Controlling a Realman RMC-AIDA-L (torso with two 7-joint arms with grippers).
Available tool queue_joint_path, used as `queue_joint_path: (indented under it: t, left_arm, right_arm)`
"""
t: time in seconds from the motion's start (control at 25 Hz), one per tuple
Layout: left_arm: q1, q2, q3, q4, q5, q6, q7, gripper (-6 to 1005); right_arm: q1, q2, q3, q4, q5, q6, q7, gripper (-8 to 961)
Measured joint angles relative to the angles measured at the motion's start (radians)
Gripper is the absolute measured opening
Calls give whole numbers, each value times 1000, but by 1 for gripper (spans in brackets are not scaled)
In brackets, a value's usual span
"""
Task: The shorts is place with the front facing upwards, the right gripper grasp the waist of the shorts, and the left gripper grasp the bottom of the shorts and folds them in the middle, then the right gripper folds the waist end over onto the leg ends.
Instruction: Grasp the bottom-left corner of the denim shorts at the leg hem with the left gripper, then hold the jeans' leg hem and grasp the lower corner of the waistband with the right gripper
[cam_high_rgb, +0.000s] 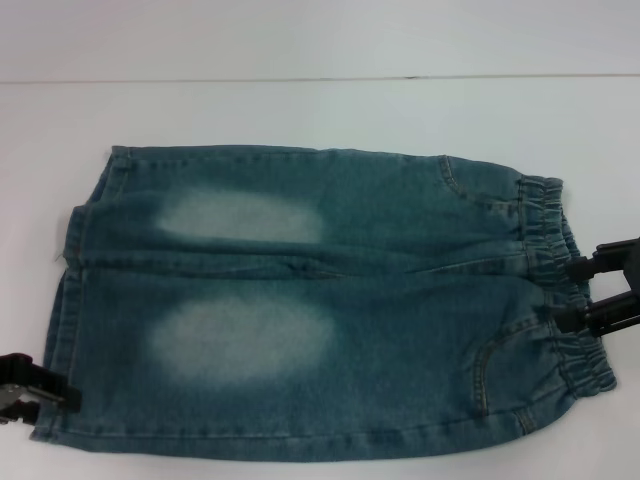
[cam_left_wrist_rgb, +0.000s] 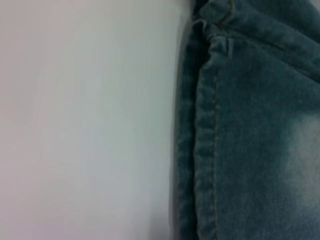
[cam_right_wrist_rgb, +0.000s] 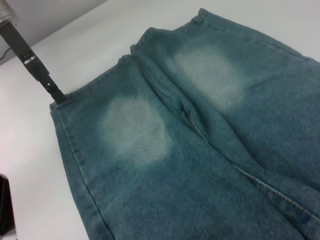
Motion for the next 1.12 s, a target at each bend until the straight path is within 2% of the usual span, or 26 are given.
queue_joint_path:
  t: [0.08, 0.36, 0.84, 1.12]
  left_arm:
    - [-1, -1, 0, 0, 0, 0, 4, 568]
    - [-5, -9, 4, 8, -2, -2, 31, 272]
    - [-10, -11, 29, 16, -3, 3, 63, 44]
    - [-23, -22, 30, 22, -26, -3, 83, 36]
  right_arm:
    - [0, 0, 0, 0, 0, 0, 0, 926]
    - [2, 0, 3, 0, 1, 0, 0, 926]
    - [7, 0, 6, 0, 3, -1, 0, 926]
    - [8, 0, 11, 0, 19, 3, 4, 926]
